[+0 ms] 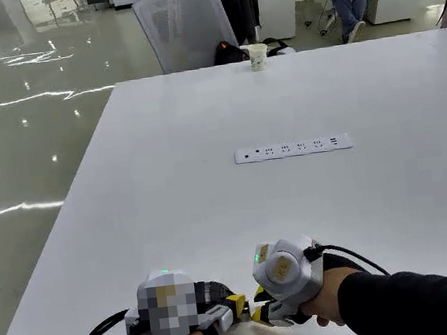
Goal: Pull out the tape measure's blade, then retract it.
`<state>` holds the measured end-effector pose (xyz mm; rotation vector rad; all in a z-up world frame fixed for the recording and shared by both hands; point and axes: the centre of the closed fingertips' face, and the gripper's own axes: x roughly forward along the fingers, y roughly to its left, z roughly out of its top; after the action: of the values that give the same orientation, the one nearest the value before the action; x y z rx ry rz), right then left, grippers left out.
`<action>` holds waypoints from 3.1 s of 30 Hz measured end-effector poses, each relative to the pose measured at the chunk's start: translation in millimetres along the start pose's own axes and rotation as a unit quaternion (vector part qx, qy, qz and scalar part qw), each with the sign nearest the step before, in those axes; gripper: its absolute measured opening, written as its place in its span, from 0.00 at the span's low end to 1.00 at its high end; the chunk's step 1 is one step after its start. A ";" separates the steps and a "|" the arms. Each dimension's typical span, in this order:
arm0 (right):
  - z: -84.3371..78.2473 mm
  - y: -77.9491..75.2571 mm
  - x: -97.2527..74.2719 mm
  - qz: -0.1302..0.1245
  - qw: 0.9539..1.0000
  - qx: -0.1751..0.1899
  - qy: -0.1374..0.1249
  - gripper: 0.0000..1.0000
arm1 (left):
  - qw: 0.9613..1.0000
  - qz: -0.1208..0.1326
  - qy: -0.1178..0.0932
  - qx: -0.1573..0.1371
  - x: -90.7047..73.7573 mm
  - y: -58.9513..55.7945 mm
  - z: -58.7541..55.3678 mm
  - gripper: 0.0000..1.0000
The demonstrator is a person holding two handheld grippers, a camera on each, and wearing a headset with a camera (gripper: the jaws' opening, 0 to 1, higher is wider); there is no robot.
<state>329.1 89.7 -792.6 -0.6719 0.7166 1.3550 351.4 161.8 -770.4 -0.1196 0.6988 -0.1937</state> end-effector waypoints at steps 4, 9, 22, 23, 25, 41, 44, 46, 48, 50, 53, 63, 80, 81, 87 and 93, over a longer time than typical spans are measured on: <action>-2.7 0.5 -9.7 -0.007 1.000 0.007 -0.009 0.14 | 1.000 -0.011 -0.004 0.018 -5.9 0.5 1.2 0.61; -7.4 1.8 -24.0 -0.013 1.000 0.011 -0.022 0.14 | 0.999 -0.028 0.001 0.038 -7.4 3.1 -1.1 0.65; -34.6 8.3 -57.8 -0.039 0.997 0.043 -0.046 0.17 | 0.993 -0.096 0.028 0.067 -23.9 -4.7 -28.4 0.82; -37.1 8.8 -60.3 -0.040 0.997 0.046 -0.047 0.17 | 0.992 -0.102 0.031 0.065 -25.7 -5.0 -30.3 0.83; -42.4 9.8 -66.5 -0.043 0.996 0.054 -0.051 0.18 | 0.992 -0.107 0.030 0.067 -28.7 -3.0 -32.8 0.88; -89.8 17.0 -104.2 -0.064 0.990 0.109 -0.066 0.25 | 0.981 -0.159 0.058 0.095 -51.9 4.5 -49.6 0.99; -97.8 19.4 -110.7 -0.064 0.988 0.123 -0.071 0.27 | 0.981 -0.156 0.066 0.089 -54.2 12.9 -51.0 0.99; -104.2 20.7 -116.0 -0.065 0.987 0.130 -0.071 0.29 | 0.982 -0.163 0.060 0.074 -59.6 14.8 -48.0 0.99; -113.1 18.9 -120.2 -0.070 0.986 0.136 -0.067 0.31 | 0.982 -0.158 0.064 0.077 -63.3 19.3 -47.8 0.99; -119.6 18.3 -125.9 -0.074 0.985 0.144 -0.067 0.36 | 0.981 -0.165 0.063 0.078 -69.2 19.9 -46.6 0.99; -128.5 15.7 -135.5 -0.086 0.983 0.147 -0.063 0.40 | 0.980 -0.171 0.063 0.083 -76.3 22.8 -45.8 0.99; -160.6 9.5 -163.8 -0.108 0.977 0.179 -0.051 0.61 | 0.980 -0.166 0.055 0.093 -96.5 42.2 -36.6 0.98; -194.2 8.7 -227.7 -0.126 0.967 0.215 -0.062 0.89 | 0.972 -0.155 0.081 0.159 -126.6 63.2 -28.5 0.99; -196.0 9.0 -229.8 -0.126 0.967 0.213 -0.061 0.91 | 0.972 -0.154 0.080 0.160 -127.3 64.0 -28.7 0.99; -208.1 9.2 -238.7 -0.134 0.965 0.221 -0.047 0.99 | 0.974 -0.151 0.075 0.152 -128.6 66.9 -28.2 0.99; -211.3 11.0 -236.7 -0.137 0.964 0.223 -0.044 0.99 | 0.972 -0.165 0.087 0.143 -128.7 60.2 -33.8 0.99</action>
<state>286.1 -220.2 -738.2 -0.3317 0.7918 0.9201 241.4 246.8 -725.9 0.0605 0.8147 -0.6270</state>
